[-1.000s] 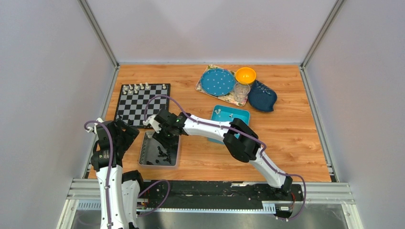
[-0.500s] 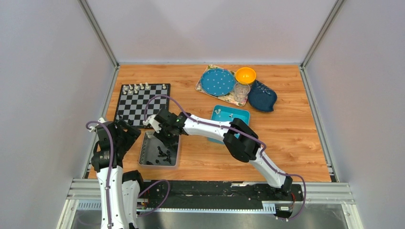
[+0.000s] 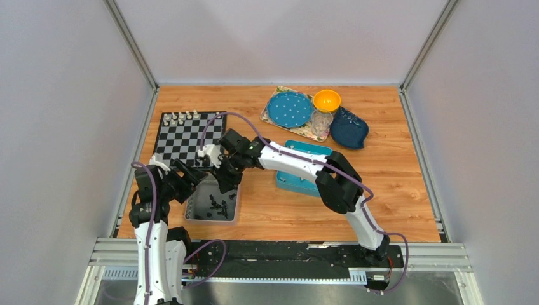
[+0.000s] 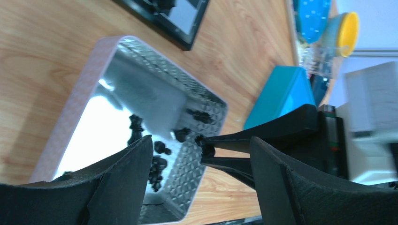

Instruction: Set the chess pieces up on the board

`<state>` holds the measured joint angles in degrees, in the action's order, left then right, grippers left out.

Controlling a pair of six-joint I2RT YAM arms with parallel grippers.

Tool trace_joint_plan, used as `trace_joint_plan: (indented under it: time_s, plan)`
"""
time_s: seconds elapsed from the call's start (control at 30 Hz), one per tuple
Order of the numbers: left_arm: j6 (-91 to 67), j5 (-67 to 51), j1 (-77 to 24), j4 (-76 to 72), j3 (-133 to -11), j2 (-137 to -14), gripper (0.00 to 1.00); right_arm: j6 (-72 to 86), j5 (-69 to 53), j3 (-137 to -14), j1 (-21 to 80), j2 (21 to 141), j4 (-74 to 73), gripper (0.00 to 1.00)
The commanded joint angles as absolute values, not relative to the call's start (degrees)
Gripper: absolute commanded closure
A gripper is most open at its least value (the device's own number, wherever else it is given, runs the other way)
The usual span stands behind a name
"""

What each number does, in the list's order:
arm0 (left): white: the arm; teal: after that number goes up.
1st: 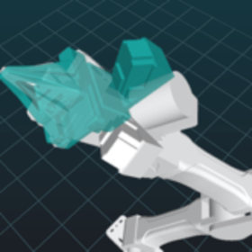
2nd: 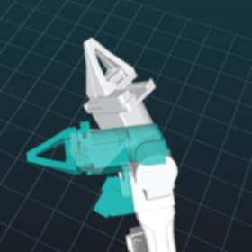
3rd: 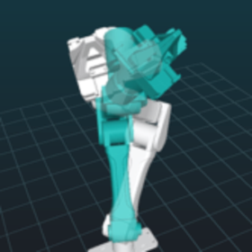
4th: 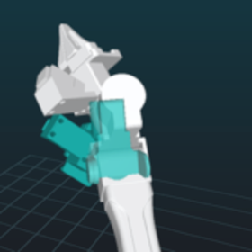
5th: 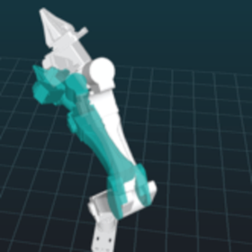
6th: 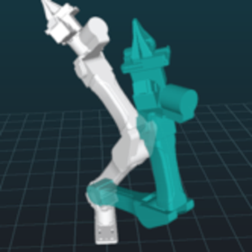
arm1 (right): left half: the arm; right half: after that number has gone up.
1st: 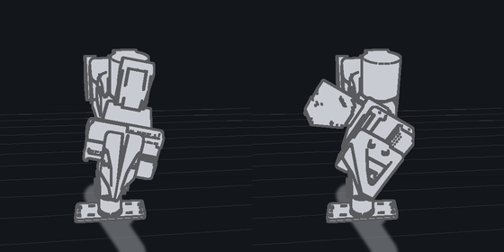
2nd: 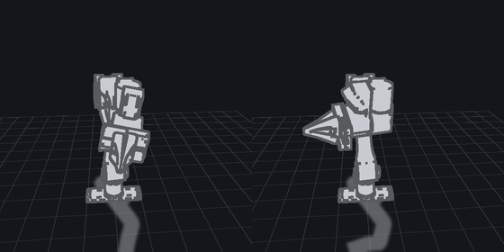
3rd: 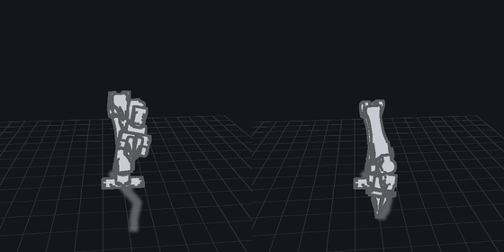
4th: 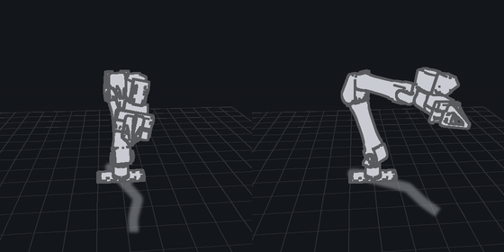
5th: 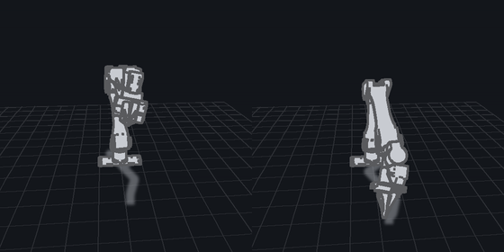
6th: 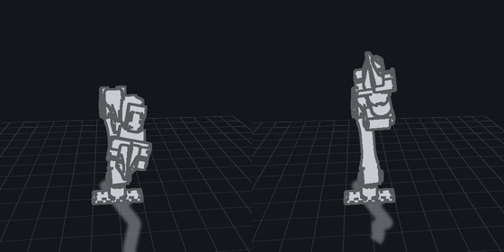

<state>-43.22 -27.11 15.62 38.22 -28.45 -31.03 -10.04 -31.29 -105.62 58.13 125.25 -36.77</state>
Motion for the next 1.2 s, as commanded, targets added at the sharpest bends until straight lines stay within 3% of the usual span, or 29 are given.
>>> trace_joint_plan:
  time_s: [0.0,0.17,0.37,0.73,1.03,1.17]
  plan:
    - [-47.4,-35.1,15.4,29.4,-27.9,-30.1,0.17,-12.5,-42.0,-103.9,56.1,118.6,-33.7,0.94]
    - [-57.1,-44.8,15.5,18.7,-22.9,-29.0,0.18,-13.5,-47.5,-101.1,54.9,116.0,-31.5,0.93]
    - [-76.4,-53.1,14.6,-9.3,-9.6,-28.8,0.21,-16.1,-52.7,-100.4,53.0,112.6,-30.7,0.93]
    - [-83.6,-56.7,14.2,-13.4,-9.1,-30.4,0.27,-17.1,-57.0,-103.4,52.8,113.7,-32.3,0.92]
    - [-84.2,-58.0,14.3,-10.2,-8.1,-28.0,0.43,-16.2,-57.0,-104.9,52.7,114.9,-31.4,0.92]
    - [-84.5,-58.0,14.2,-10.2,-7.9,-27.6,0.45,-16.6,-56.3,-104.1,52.7,114.9,-31.3,0.92]
